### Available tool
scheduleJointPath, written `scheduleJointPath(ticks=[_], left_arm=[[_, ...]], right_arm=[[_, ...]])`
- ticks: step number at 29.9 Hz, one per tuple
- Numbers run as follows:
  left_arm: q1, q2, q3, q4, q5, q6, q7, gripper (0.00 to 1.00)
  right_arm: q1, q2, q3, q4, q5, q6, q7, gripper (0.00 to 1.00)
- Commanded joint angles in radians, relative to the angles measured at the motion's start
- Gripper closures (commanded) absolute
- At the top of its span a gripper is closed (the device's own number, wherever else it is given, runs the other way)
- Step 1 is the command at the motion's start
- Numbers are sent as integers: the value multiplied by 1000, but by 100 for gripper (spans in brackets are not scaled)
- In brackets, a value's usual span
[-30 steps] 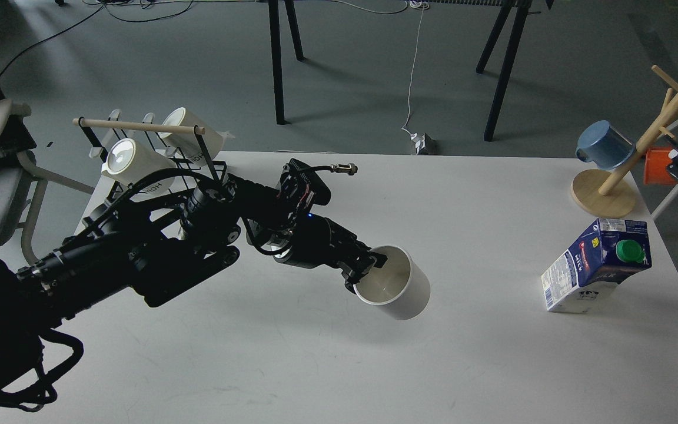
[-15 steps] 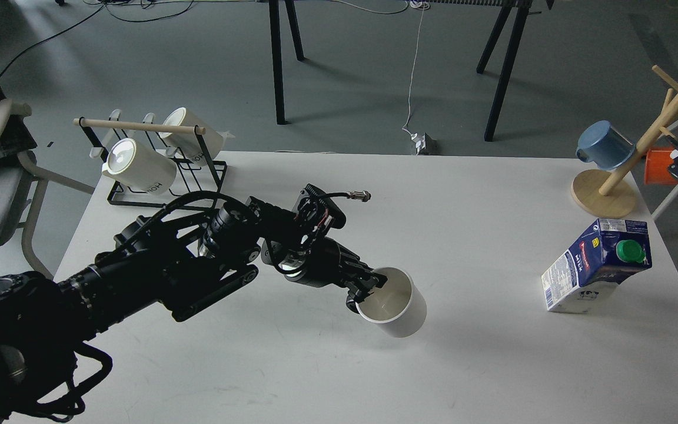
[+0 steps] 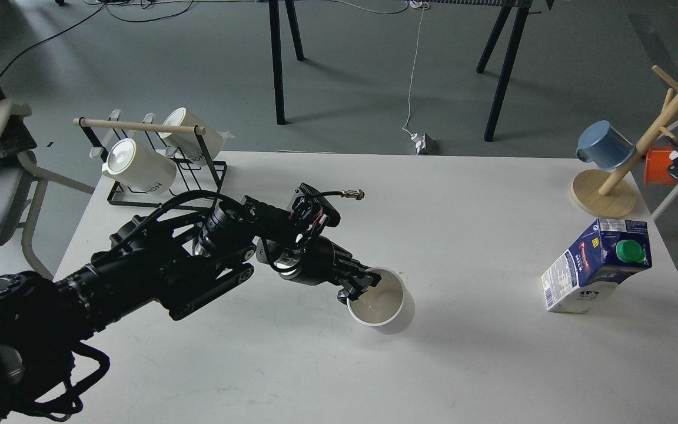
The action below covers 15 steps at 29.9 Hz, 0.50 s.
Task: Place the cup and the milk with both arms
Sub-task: 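Carry the mug toward the table center and lower it with the left gripper, then release the mug and withdraw the left gripper toward the rack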
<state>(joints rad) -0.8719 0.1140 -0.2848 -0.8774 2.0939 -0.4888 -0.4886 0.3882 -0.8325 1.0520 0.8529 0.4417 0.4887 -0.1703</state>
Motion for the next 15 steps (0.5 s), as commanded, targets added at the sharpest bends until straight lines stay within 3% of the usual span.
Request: scheduleJointPath(ticks=[1, 10, 13, 15], left_arm=[[2, 4, -1, 0, -3, 0, 0, 78], [2, 13, -2, -2, -12, 0, 0, 70], [1, 24, -17, -2, -26, 0, 0, 61], [-2, 50, -25, -2, -82, 0, 0, 47]], right_arm=[[0, 0, -1, 0, 0, 0, 0, 1], [-2, 0, 0, 0, 0, 0, 0, 1], [0, 0, 2, 2, 2, 0, 0, 1], [0, 0, 5, 12, 5, 0, 0, 1]])
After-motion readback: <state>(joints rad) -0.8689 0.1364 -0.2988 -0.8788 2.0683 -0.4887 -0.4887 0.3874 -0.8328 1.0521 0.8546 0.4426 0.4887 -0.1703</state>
